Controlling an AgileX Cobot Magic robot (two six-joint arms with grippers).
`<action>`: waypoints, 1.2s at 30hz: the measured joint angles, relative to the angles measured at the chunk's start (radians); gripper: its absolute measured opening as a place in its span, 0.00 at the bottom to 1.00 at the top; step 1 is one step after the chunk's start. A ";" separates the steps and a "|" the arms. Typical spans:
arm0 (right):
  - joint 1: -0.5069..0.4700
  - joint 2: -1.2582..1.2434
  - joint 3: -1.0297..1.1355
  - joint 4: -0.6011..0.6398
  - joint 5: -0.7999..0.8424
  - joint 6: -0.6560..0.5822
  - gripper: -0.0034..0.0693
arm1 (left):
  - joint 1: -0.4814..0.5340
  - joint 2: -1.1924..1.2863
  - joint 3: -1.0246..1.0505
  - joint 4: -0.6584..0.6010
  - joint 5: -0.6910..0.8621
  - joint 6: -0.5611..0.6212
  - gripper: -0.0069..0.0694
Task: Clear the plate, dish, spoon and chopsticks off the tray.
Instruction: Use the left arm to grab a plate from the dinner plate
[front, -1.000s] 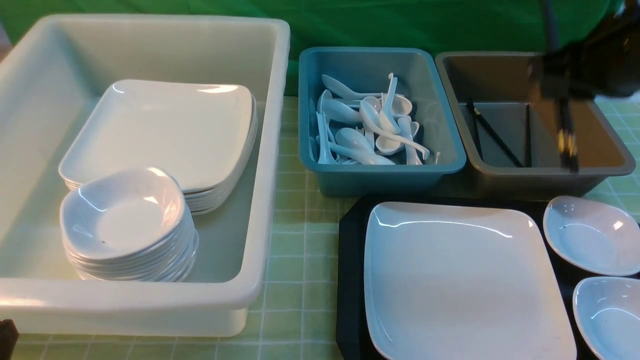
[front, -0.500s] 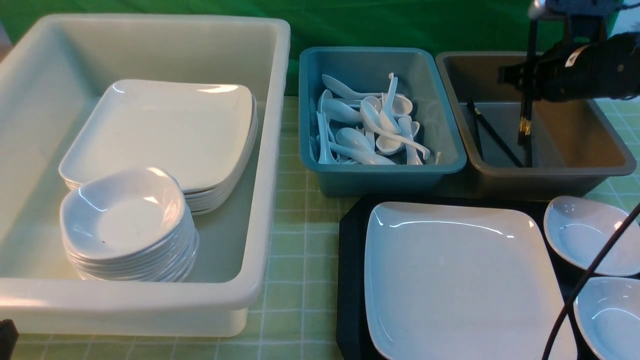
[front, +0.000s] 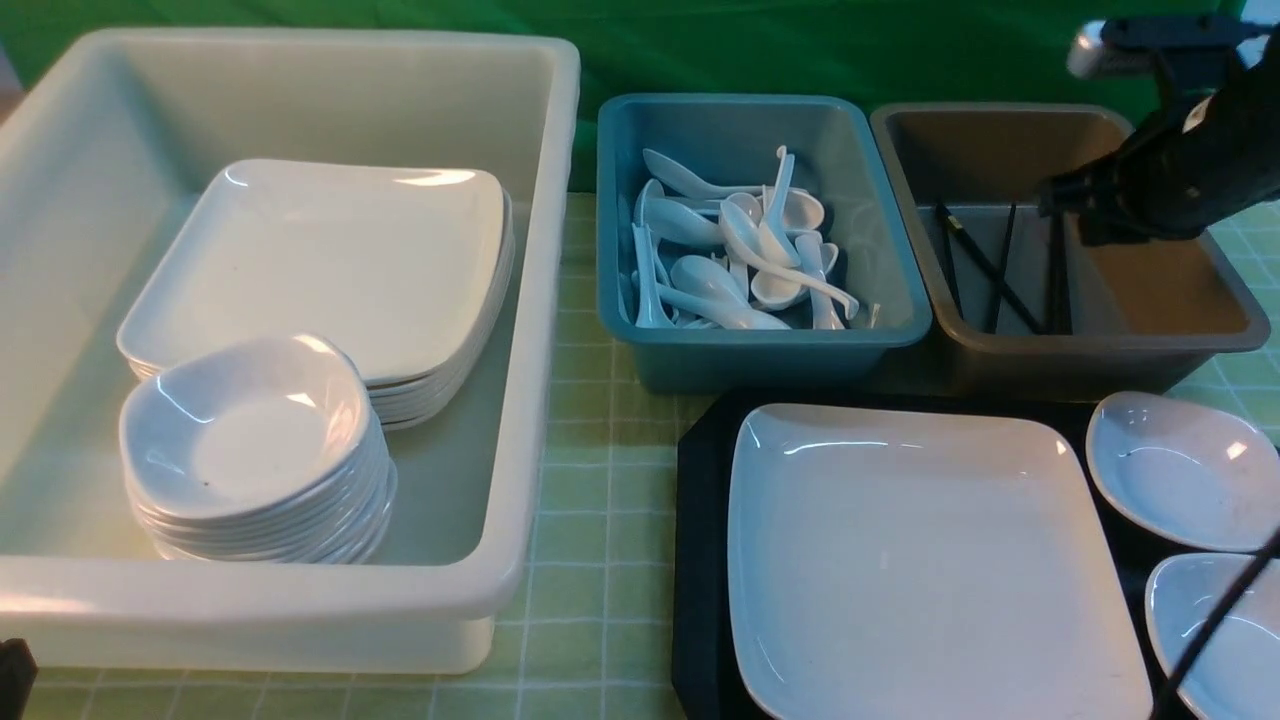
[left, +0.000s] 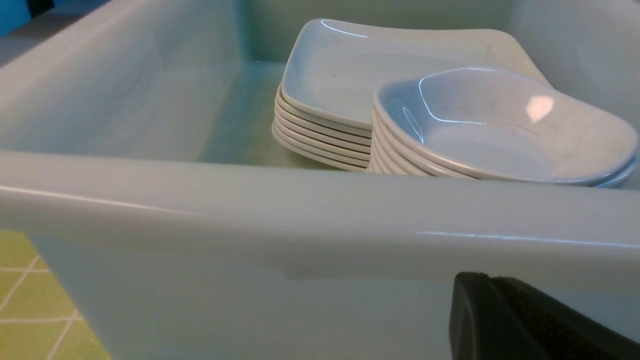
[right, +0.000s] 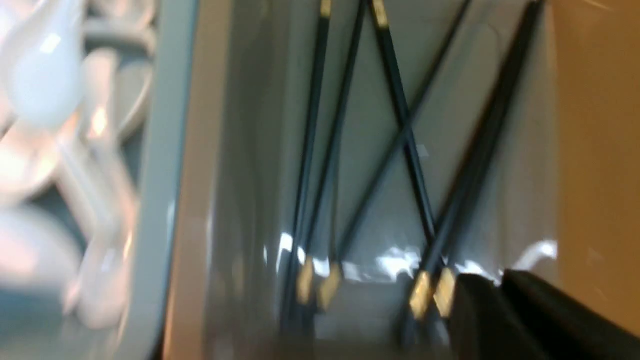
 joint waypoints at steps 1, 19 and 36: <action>0.000 -0.008 0.000 0.000 0.012 -0.003 0.07 | 0.000 0.000 0.000 0.000 0.000 0.000 0.09; 0.014 -0.865 0.493 0.045 0.275 -0.042 0.05 | 0.000 0.000 0.000 0.000 0.000 0.001 0.09; 0.014 -1.535 0.950 0.049 0.066 -0.038 0.09 | 0.000 0.000 0.000 -0.831 -0.107 -0.422 0.09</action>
